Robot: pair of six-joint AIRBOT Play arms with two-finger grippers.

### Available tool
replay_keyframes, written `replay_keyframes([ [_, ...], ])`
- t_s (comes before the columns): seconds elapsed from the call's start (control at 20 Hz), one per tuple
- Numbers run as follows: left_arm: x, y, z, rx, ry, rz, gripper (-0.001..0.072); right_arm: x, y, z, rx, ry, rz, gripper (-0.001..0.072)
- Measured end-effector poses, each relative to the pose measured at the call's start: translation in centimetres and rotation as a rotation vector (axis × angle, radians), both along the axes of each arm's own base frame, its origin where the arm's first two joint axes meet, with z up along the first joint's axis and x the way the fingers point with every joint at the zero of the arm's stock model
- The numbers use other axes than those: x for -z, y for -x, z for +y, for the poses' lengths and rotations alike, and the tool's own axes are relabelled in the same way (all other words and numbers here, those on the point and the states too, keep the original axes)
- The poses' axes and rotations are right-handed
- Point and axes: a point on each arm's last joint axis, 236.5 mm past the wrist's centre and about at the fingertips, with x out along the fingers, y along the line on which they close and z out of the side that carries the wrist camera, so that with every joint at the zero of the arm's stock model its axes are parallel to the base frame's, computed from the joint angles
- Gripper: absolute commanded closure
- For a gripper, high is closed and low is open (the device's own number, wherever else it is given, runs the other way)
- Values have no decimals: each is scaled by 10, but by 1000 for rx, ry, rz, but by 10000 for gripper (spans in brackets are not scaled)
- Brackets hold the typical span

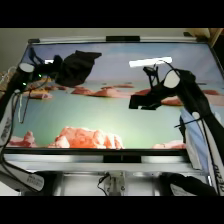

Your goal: Fold the shirts.

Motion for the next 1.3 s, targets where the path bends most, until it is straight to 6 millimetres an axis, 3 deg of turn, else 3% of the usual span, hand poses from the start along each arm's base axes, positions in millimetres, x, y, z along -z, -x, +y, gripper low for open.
replay_keyframes([
  [0.1,-97,38,-29,117,-67,-194,671,-31,4,-12,-9,32,-75,27],
  [0.2,-183,95,-70,234,-101,-370,671,-78,6,-31,20,65,-204,27],
  [0.3,-236,157,-117,355,-101,-490,671,-134,14,-50,76,74,-363,27],
  [0.35,-248,185,-142,416,-86,-519,671,-165,22,-60,111,69,-451,27],
  [0.45,-245,234,-199,548,-38,-525,671,-219,41,-79,181,44,-617,27],
  [0.55,-214,270,-257,649,13,-475,671,-255,66,-98,249,23,-728,27],
  [0.65,-164,292,-306,706,46,-372,670,-269,90,-111,292,14,-755,27],
  [0.8,-86,315,-357,762,53,-195,660,-250,115,-123,315,52,-666,28],
  [0.85,-62,321,-368,778,45,-140,445,-237,120,-125,312,74,-625,27],
  [0.9,-45,324,-373,784,46,-92,117,-222,122,-126,309,95,-579,27],
  [0.95,-32,326,-374,793,46,-46,10,-202,124,-127,300,123,-522,27],
  [1.05,-18,319,-362,800,45,26,19,-159,122,-128,271,182,-415,27],
  [1.1,-17,309,-348,797,45,58,67,-135,118,-127,255,207,-367,27],
  [1.15,-18,299,-329,794,45,90,140,-112,115,-124,240,224,-321,26],
  [1.3,-14,270,-252,759,-17,177,141,-42,107,-109,166,241,-182,23],
])
